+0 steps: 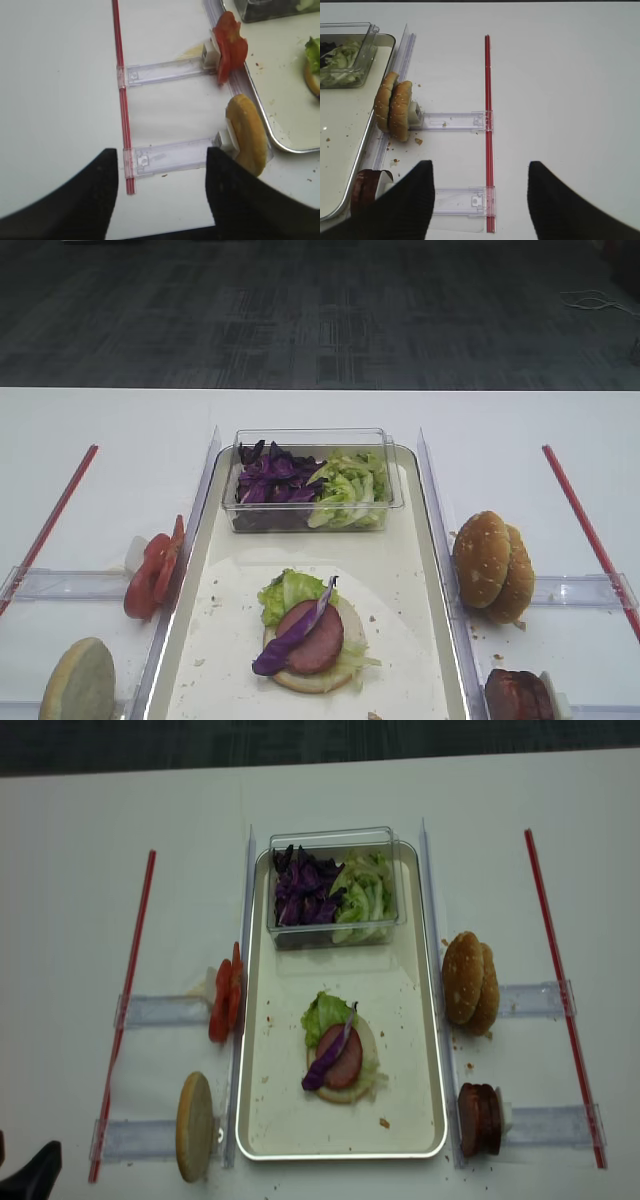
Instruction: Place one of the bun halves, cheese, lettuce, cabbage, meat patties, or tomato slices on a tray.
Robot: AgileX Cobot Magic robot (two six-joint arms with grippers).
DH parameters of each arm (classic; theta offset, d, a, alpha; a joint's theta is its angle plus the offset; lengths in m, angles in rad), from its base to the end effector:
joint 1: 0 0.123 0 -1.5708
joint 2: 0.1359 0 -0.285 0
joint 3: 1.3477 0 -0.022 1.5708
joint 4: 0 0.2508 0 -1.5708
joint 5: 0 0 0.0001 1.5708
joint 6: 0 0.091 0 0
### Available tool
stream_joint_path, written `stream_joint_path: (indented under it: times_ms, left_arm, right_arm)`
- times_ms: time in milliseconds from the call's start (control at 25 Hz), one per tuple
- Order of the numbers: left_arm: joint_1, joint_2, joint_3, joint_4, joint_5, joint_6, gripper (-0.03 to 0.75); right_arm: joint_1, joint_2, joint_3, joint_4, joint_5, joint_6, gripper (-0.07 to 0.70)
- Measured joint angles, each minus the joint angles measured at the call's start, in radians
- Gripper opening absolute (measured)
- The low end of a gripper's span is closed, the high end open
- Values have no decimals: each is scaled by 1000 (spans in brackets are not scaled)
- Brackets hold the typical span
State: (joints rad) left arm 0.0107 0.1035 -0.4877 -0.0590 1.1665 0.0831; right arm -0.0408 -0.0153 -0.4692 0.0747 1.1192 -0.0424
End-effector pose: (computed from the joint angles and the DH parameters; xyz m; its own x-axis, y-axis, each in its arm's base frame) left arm 0.0064 -0.0049 0.2658 -0.6369 0.0529 -0.7691 0.0692 0.9975 0.0113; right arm -0.0061 0.0064 0.2642 -0.5190 0.0114 -0.8547 -0.0217 0.9994 0.0266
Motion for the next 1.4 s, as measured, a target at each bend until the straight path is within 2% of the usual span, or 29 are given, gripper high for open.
stream_joint_path:
  times_ms: [360, 720, 1400]
  left_arm:
    - [0, -115, 0, 2, 8, -28, 398]
    - [0, -118, 0, 32, 10, -92, 398]
    - [0, -118, 0, 36, 10, -102, 398]
  right_arm:
    - [0, 0, 0, 0, 0, 0, 419]
    - [0, 0, 0, 0, 0, 0, 417]
    - [0, 0, 0, 0, 0, 0, 416]
